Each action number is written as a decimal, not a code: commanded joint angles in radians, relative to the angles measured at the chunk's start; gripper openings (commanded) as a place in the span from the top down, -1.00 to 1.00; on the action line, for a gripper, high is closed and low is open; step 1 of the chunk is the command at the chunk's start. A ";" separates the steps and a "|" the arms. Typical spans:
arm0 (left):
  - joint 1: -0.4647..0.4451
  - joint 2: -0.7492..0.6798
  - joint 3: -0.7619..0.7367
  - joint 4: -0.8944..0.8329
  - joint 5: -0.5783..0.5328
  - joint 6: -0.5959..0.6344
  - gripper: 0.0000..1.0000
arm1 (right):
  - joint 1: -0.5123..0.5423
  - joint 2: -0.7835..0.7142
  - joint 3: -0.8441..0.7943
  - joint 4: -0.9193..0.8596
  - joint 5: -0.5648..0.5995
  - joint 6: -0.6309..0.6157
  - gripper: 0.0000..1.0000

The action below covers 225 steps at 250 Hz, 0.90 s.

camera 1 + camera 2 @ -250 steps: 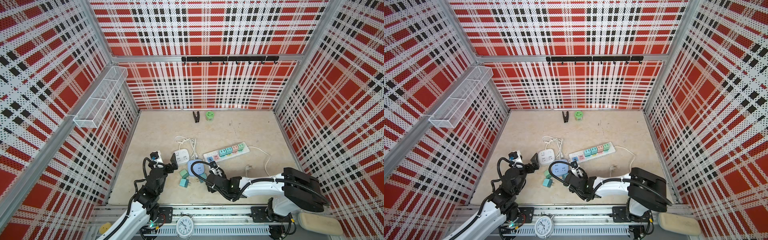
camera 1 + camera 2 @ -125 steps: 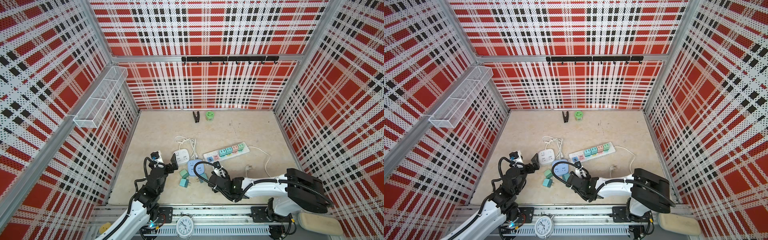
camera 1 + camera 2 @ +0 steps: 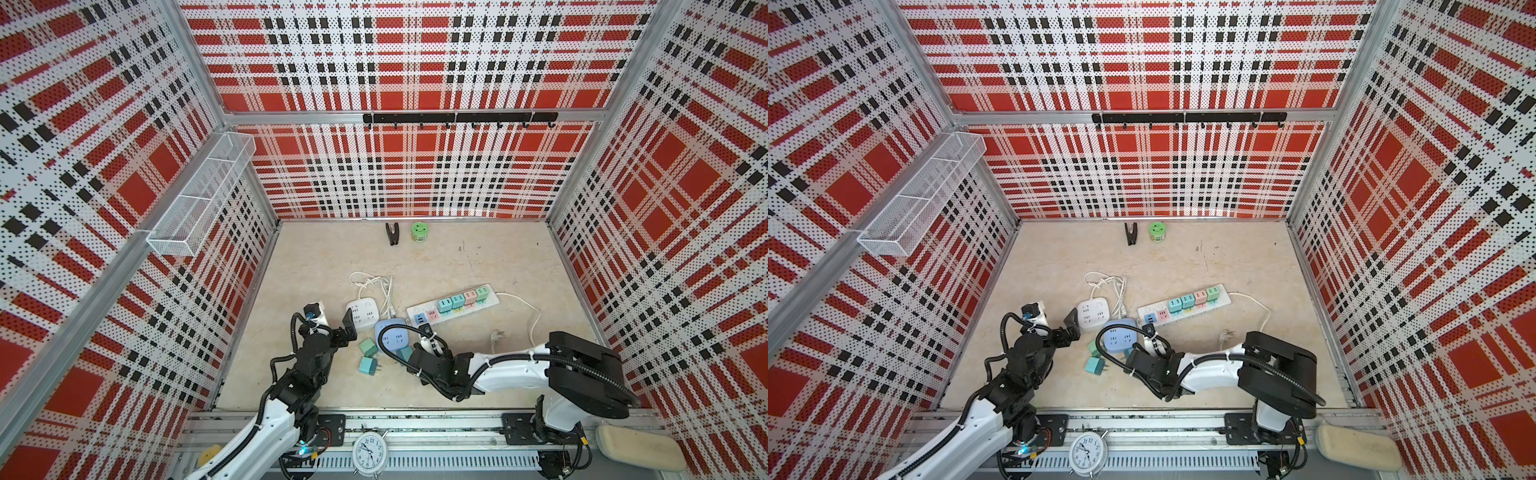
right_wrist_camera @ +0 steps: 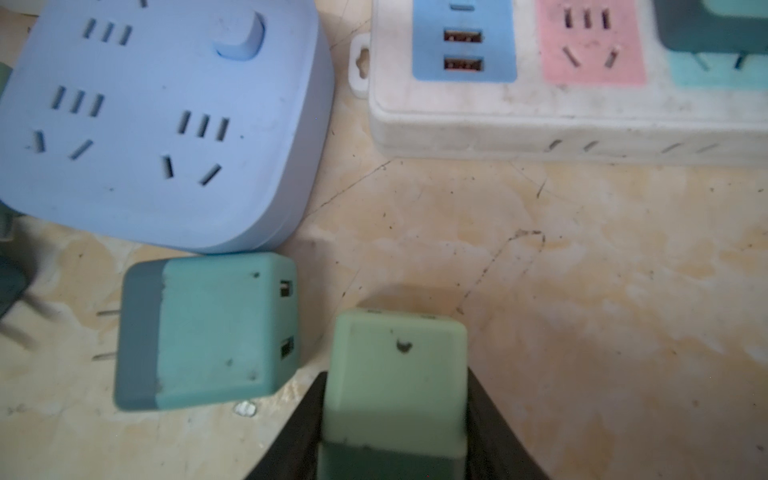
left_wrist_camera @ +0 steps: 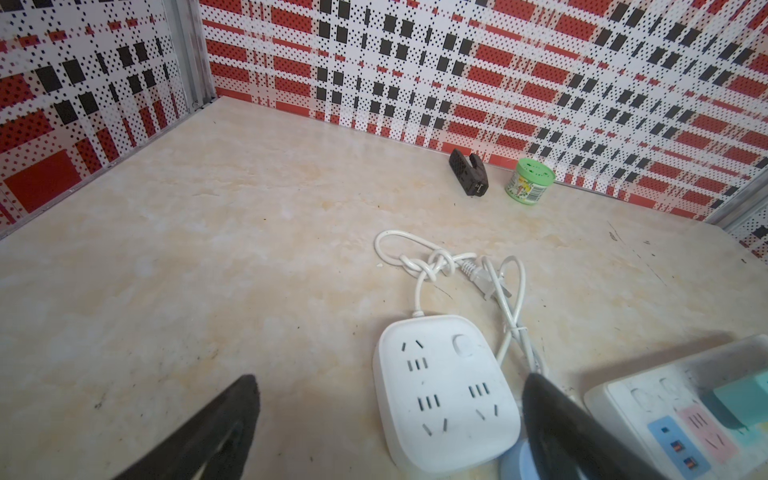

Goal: Insert the plug
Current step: 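Lower the right gripper and close it on a light green adapter, then lift the light green adapter toward the left gripper while the left gripper reaches over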

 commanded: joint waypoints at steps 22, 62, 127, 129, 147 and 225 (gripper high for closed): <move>0.009 0.008 0.010 0.027 0.003 -0.022 -1.00 | 0.005 0.013 -0.004 0.005 0.009 0.026 0.22; 0.008 0.015 0.012 0.031 0.007 -0.020 -1.00 | 0.004 -0.004 -0.019 0.028 0.023 0.014 0.34; 0.008 0.025 0.011 0.037 0.005 -0.014 -0.99 | 0.004 -0.189 -0.111 0.069 0.138 -0.061 0.46; 0.008 0.024 0.012 0.037 0.005 -0.014 -0.99 | 0.003 -0.199 -0.115 0.071 0.144 -0.065 0.47; 0.010 0.025 0.015 0.037 0.006 -0.014 -0.99 | 0.003 -0.278 -0.154 0.106 0.192 -0.115 0.53; 0.010 0.082 0.036 0.042 0.055 -0.003 -0.99 | 0.000 -0.618 -0.313 0.415 0.292 -0.448 0.74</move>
